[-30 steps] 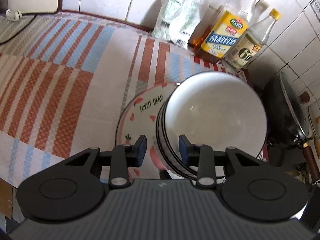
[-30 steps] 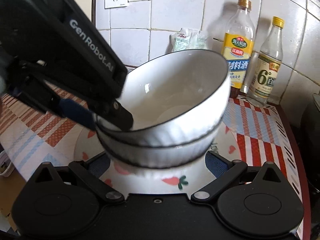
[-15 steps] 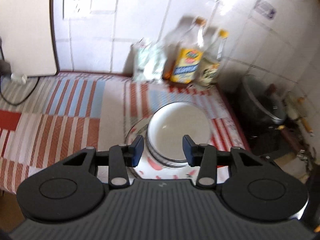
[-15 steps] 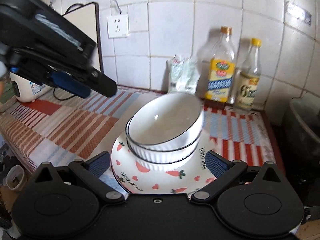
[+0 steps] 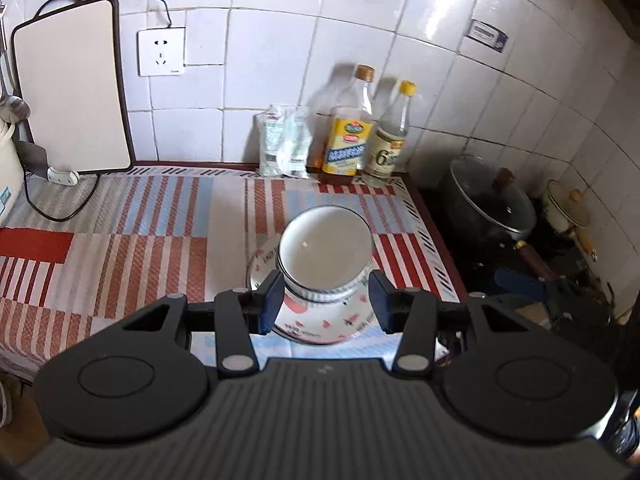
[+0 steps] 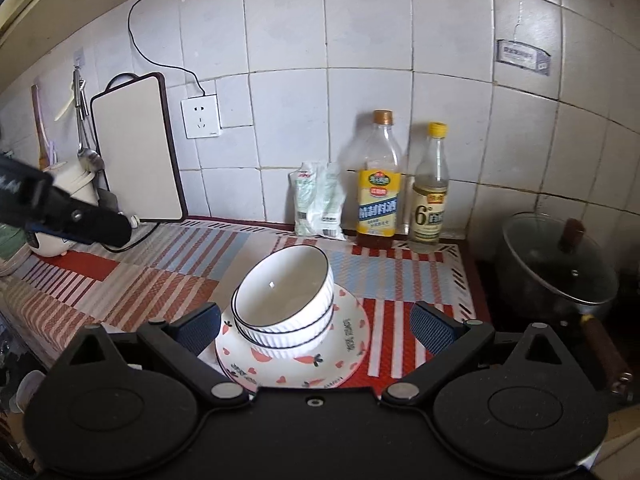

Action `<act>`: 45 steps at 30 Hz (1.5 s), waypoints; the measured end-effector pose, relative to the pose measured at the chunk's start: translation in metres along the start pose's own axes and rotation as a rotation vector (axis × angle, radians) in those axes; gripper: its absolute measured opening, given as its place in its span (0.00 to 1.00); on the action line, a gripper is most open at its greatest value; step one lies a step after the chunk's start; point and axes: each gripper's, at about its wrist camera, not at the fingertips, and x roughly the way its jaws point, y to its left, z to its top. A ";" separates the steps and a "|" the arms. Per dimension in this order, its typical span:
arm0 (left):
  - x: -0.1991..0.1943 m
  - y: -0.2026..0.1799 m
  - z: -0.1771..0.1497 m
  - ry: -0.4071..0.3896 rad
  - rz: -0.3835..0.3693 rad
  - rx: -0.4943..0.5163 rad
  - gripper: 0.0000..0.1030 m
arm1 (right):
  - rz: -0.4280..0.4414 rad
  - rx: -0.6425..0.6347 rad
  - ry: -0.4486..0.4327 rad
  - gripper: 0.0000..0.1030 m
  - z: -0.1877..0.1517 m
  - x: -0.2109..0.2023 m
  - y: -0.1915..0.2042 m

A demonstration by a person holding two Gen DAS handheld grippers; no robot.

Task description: Organize plates and bowls

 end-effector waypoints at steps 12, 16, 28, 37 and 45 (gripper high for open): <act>-0.034 -0.018 -0.017 0.025 0.044 0.023 0.53 | -0.116 0.031 0.060 0.99 0.013 -0.052 -0.005; -0.045 -0.018 -0.020 0.029 0.064 0.019 0.62 | -0.186 0.092 0.082 0.99 0.019 -0.073 -0.014; -0.066 -0.016 -0.033 0.017 0.076 0.026 0.90 | -0.252 0.039 0.071 0.99 0.025 -0.118 -0.008; -0.076 -0.010 -0.039 0.008 0.083 -0.005 0.91 | -0.268 0.006 0.054 1.00 0.028 -0.132 0.009; -0.081 -0.007 -0.042 0.008 0.092 -0.010 0.93 | -0.249 0.018 0.068 1.00 0.027 -0.137 0.015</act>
